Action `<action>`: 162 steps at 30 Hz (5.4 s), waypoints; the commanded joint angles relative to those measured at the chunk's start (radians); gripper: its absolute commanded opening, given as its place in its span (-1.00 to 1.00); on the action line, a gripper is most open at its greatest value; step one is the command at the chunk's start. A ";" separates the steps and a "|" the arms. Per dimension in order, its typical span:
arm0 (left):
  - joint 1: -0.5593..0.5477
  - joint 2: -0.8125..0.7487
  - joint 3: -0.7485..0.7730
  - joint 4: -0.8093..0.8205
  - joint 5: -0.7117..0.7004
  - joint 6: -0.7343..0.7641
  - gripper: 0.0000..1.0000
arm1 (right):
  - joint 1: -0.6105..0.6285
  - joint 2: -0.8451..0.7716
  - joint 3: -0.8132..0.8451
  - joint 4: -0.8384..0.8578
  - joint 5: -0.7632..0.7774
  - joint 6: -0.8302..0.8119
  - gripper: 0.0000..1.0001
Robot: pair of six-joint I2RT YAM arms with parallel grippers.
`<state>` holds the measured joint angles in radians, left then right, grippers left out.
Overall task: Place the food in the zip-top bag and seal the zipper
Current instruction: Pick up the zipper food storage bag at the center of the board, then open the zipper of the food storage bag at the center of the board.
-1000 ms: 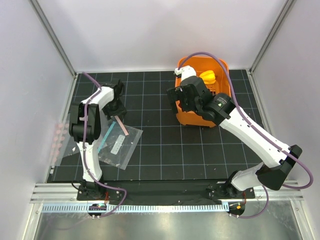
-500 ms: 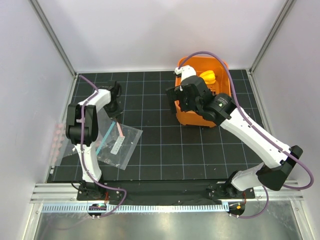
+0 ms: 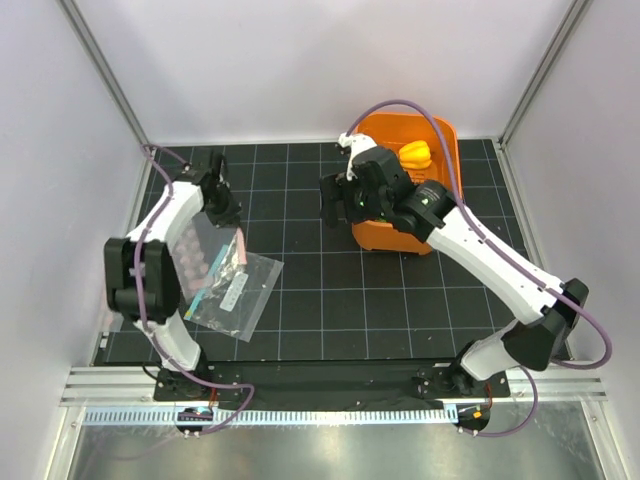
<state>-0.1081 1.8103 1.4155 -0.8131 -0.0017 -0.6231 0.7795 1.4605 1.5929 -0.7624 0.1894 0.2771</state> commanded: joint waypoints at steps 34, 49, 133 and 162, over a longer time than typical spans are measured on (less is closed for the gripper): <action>-0.214 -0.388 -0.107 0.695 0.706 -0.271 -1.00 | -0.203 0.239 0.340 0.046 -0.364 0.332 0.03; -0.216 -0.405 -0.125 0.704 0.723 -0.276 -1.00 | -0.218 0.265 0.345 0.104 -0.438 0.341 -0.20; -0.257 -0.353 -0.040 0.597 0.618 -0.175 0.01 | -0.218 0.305 0.403 0.051 -0.507 0.338 -0.83; -0.380 -0.362 0.125 0.293 0.289 0.129 -0.03 | -0.218 0.354 0.481 -0.040 -0.429 0.346 -0.78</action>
<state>-0.4744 1.4647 1.4895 -0.5060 0.3161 -0.5358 0.5571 1.8175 2.0289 -0.8059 -0.2523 0.6273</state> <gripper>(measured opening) 0.488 0.114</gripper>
